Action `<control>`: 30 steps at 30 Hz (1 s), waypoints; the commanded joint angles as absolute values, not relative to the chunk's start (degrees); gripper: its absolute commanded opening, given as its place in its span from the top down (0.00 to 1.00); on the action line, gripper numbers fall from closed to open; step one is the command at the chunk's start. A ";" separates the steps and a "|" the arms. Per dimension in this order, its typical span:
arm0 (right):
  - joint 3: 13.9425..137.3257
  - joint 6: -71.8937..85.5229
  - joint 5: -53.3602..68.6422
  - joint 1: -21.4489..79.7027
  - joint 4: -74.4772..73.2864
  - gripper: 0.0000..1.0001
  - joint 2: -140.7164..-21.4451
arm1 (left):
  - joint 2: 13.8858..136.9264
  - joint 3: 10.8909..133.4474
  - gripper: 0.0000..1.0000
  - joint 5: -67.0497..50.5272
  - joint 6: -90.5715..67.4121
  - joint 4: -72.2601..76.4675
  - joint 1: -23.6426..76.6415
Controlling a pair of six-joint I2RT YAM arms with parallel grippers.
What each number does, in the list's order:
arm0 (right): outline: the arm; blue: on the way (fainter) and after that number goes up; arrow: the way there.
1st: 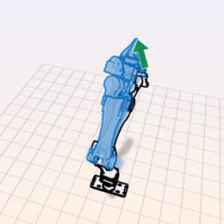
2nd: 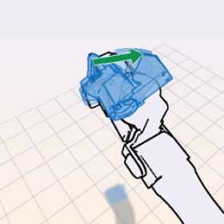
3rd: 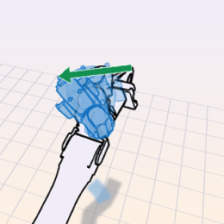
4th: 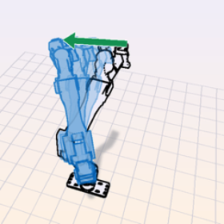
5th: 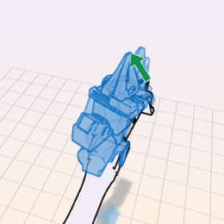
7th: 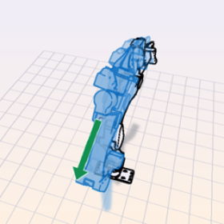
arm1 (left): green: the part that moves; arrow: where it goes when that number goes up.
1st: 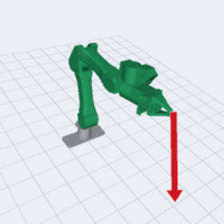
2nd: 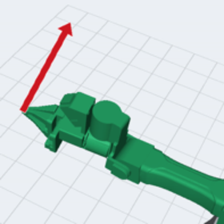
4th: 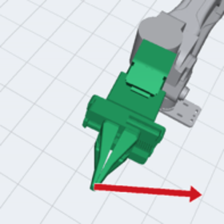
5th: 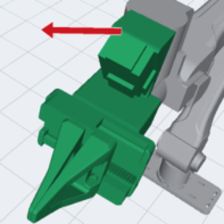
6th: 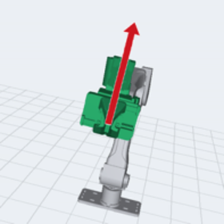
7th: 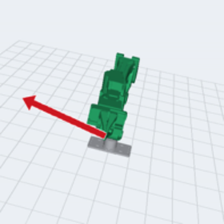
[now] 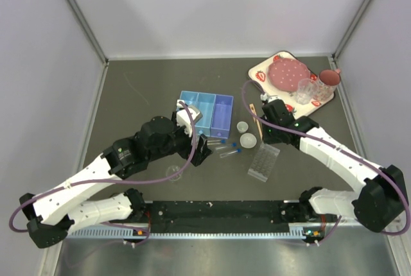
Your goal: Organize the chemistry lab equipment
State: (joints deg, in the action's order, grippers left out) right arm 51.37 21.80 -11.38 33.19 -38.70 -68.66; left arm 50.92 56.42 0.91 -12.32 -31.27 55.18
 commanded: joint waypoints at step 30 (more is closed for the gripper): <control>49.66 23.55 -13.53 32.61 -38.85 1.00 -72.51 | 50.36 56.43 0.01 0.26 -11.95 -28.74 55.11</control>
